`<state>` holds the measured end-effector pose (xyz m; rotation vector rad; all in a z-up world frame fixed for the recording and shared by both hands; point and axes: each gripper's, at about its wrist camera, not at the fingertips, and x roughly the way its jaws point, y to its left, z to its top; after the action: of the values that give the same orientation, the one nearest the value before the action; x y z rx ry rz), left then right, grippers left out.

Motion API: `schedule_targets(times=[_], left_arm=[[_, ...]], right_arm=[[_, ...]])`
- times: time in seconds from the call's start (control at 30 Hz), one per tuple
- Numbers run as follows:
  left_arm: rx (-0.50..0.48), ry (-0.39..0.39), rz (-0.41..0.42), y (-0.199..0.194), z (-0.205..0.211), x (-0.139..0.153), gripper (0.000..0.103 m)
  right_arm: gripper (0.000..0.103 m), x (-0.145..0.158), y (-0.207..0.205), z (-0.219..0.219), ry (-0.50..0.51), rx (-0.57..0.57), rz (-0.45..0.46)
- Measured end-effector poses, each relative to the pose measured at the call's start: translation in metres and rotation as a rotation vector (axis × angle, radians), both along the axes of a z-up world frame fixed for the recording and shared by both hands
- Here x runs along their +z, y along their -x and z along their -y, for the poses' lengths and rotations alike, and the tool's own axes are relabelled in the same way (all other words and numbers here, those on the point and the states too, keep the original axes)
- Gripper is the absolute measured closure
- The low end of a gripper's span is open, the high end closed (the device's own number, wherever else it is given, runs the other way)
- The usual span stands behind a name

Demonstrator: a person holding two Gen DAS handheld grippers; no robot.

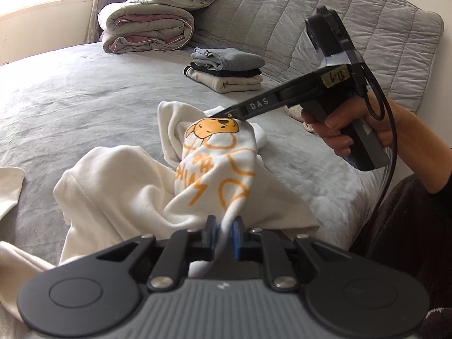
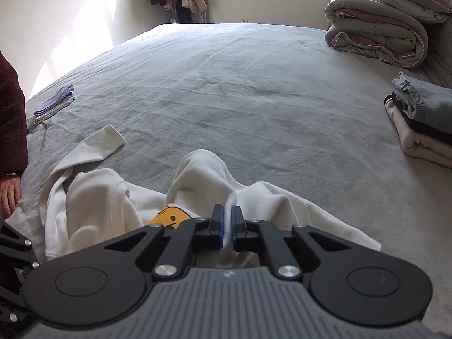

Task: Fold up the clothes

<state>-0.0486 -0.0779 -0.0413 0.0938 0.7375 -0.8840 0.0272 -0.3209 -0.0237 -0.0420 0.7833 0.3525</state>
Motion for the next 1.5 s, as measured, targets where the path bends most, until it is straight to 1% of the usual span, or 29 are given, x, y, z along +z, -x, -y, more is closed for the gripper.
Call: schedule_targets(times=[0.07, 0.2, 0.23, 0.33, 0.43, 0.47, 0.53, 0.7, 0.87, 0.97, 1.17, 1.27, 1.3, 1.33, 1.4, 1.47, 1.5], left_arm=[[0.017, 0.02, -0.011, -0.005, -0.007, 0.003, 0.078], [0.065, 0.053, -0.008, -0.013, -0.019, 0.011, 0.068], [0.08, 0.061, -0.001, -0.015, -0.022, 0.013, 0.064], [0.127, 0.078, 0.021, -0.022, -0.029, 0.02, 0.06], [0.192, 0.105, 0.029, -0.032, -0.036, 0.026, 0.052], [0.213, 0.108, 0.029, -0.036, -0.038, 0.026, 0.048], [0.255, 0.111, 0.023, -0.045, -0.038, 0.024, 0.044], [0.342, 0.093, -0.01, -0.073, -0.033, 0.011, 0.044], [0.397, 0.085, -0.066, -0.098, -0.03, -0.007, 0.044], [0.417, 0.098, -0.102, -0.109, -0.03, -0.015, 0.044], [0.437, 0.107, -0.143, -0.12, -0.03, -0.025, 0.044], [0.448, 0.133, -0.173, -0.124, -0.033, -0.027, 0.047], [0.45, 0.142, -0.182, -0.124, -0.034, -0.028, 0.048], [0.451, 0.151, -0.191, -0.125, -0.035, -0.028, 0.052], [0.447, 0.155, -0.195, -0.124, -0.036, -0.026, 0.057], [0.443, 0.159, -0.199, -0.122, -0.037, -0.025, 0.062], [0.441, 0.16, -0.201, -0.122, -0.038, -0.024, 0.063]], right_arm=[[0.097, -0.002, 0.007, 0.005, 0.017, 0.005, 0.0], [0.097, -0.011, 0.02, 0.017, 0.036, 0.012, -0.02], [0.097, -0.014, 0.023, 0.02, 0.039, 0.011, -0.029], [0.098, -0.023, 0.03, 0.03, 0.044, 0.007, -0.055], [0.098, -0.03, 0.035, 0.036, 0.035, 0.004, -0.075], [0.098, -0.032, 0.037, 0.038, 0.029, 0.003, -0.081], [0.098, -0.034, 0.039, 0.04, 0.022, 0.001, -0.09], [0.098, -0.039, 0.042, 0.039, 0.035, 0.015, -0.105], [0.093, -0.037, 0.042, 0.038, 0.037, 0.026, -0.087], [0.09, -0.036, 0.042, 0.037, 0.042, 0.035, -0.08], [0.086, -0.03, 0.039, 0.04, 0.026, 0.037, -0.078], [0.078, -0.023, 0.037, 0.042, 0.01, 0.033, -0.063], [0.072, -0.02, 0.037, 0.043, 0.003, 0.033, -0.053], [0.065, -0.016, 0.036, 0.043, -0.004, 0.033, -0.041], [0.06, -0.009, 0.034, 0.042, -0.014, 0.034, -0.014], [0.058, -0.001, 0.03, 0.04, -0.02, 0.035, 0.019], [0.058, 0.003, 0.027, 0.039, -0.027, 0.038, 0.034]])
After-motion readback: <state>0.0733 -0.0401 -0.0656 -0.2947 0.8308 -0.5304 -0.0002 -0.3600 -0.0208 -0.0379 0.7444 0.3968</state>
